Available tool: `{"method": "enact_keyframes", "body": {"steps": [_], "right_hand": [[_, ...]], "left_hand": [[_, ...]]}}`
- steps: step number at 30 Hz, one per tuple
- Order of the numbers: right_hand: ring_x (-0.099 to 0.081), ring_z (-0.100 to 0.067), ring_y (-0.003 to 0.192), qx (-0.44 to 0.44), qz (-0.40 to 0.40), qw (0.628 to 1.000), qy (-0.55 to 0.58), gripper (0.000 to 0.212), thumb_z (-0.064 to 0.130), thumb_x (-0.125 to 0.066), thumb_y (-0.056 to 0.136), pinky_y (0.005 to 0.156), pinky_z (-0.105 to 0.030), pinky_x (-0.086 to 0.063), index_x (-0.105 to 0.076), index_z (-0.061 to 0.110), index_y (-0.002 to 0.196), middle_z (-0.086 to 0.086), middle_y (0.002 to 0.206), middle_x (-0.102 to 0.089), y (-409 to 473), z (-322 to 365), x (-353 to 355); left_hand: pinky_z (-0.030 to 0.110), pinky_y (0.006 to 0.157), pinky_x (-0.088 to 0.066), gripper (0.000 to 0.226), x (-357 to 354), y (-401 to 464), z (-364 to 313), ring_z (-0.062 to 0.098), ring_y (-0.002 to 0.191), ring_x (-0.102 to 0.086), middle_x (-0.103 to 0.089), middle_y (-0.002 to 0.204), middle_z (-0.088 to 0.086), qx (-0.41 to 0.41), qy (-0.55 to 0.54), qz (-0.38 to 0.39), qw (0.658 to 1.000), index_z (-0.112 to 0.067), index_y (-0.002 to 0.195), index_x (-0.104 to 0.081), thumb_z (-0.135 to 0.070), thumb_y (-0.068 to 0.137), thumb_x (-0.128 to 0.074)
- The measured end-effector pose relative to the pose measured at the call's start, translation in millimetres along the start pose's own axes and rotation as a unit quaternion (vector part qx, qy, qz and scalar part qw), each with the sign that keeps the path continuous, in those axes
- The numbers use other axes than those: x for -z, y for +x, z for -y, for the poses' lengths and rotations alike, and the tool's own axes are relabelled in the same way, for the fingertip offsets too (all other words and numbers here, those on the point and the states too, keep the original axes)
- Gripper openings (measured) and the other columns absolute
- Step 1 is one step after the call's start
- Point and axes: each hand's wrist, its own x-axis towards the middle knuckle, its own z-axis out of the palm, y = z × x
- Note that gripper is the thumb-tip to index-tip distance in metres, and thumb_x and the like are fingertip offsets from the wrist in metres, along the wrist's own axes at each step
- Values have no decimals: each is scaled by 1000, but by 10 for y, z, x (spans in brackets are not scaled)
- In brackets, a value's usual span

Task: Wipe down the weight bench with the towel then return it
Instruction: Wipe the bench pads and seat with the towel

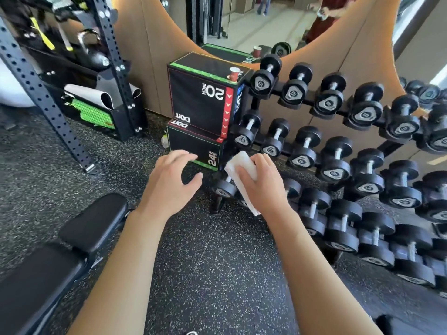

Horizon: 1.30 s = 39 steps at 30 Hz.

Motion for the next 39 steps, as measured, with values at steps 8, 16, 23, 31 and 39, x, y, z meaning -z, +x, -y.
{"method": "enact_keyframes", "body": {"steps": [8, 16, 23, 31, 39], "right_hand": [[-49, -16, 88, 28, 32, 999, 8, 24, 44, -57, 100, 72, -35, -39, -51, 21, 102, 8, 96, -48, 399, 85, -398], [-48, -16, 87, 12, 49, 998, 30, 25, 44, -59, 100, 72, -34, -36, -54, 20, 105, 7, 98, -50, 1103, -416, -587], [-52, -21, 92, 2, 44, 998, 50, 25, 42, -59, 100, 77, -41, -46, -53, 17, 104, 4, 101, -52, 2054, -1079, -542], [-49, -20, 88, 35, 45, 995, 82, 23, 41, -59, 99, 75, -41, -44, -50, 19, 99, 6, 98, -49, 2907, -1354, -715], [-50, -21, 89, 16, 51, 994, 93, 26, 46, -56, 99, 74, -38, -40, -50, 21, 98, 7, 95, -48, 3535, -1393, -1050]], "left_hand": [[40, 115, -38, 46, 38, 161, 388, 14, 138, -38, -50, 145, -13, 46, -5, -12, 999, -27, 141, -58, -43, 98, -61], [40, 116, -35, 46, -348, 932, 355, 13, 140, -36, -48, 148, -14, 69, 16, -2, 998, -28, 142, -57, -44, 99, -60], [37, 116, -34, 45, -752, 1980, 40, 12, 138, -36, -47, 148, -15, 51, 30, 5, 998, -31, 142, -56, -43, 99, -61], [38, 114, -36, 44, -800, 2704, 36, 11, 138, -36, -49, 147, -15, 73, 67, -14, 995, -30, 141, -57, -42, 99, -62], [37, 112, -36, 42, -734, 3349, 374, 12, 136, -37, -49, 145, -16, 63, 88, -18, 994, -30, 138, -58, -41, 98, -63]]}}
